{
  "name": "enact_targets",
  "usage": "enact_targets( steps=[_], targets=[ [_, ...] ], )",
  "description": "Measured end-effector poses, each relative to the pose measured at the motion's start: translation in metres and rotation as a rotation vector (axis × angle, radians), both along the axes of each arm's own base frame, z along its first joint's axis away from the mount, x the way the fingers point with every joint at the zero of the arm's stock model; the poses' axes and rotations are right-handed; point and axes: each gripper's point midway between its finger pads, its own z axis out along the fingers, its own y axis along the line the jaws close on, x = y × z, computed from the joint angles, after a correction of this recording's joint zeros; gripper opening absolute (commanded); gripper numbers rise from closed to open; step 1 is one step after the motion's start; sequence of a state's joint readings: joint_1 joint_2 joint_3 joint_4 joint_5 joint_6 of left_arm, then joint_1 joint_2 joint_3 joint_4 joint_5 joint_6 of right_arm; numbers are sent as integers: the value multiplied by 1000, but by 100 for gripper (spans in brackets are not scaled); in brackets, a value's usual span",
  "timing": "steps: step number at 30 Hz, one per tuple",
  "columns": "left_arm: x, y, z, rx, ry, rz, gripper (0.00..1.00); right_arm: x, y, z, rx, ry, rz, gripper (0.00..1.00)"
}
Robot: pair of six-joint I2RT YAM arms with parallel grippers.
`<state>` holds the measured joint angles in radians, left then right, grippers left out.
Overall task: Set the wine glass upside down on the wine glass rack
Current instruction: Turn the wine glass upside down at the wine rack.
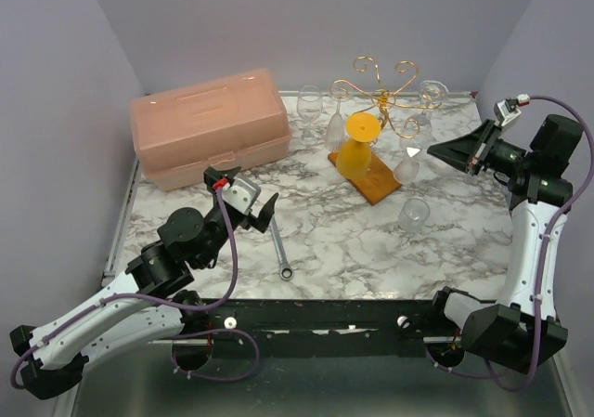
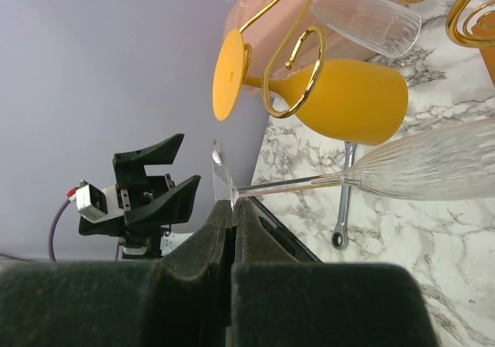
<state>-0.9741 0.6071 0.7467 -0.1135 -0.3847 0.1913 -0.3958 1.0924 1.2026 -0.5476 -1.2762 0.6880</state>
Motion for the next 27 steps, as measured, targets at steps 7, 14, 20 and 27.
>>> enact_targets(
  steps=[7, 14, 20, 27],
  targets=[
    [1, 3, 1, -4, -5, 9, 99, 10, -8, 10, 27, -8, -30, 0],
    [-1, 8, 3, -17, -14, 12, 98, 27, -17, 8, 55, 27, -59, 0],
    [-3, 10, 6, -28, -21, 11, 99, 39, -22, 10, 71, 43, -95, 0],
    [-2, 11, 7, -31, -24, 14, 98, 53, -29, 16, 95, 55, -135, 0]
  ],
)
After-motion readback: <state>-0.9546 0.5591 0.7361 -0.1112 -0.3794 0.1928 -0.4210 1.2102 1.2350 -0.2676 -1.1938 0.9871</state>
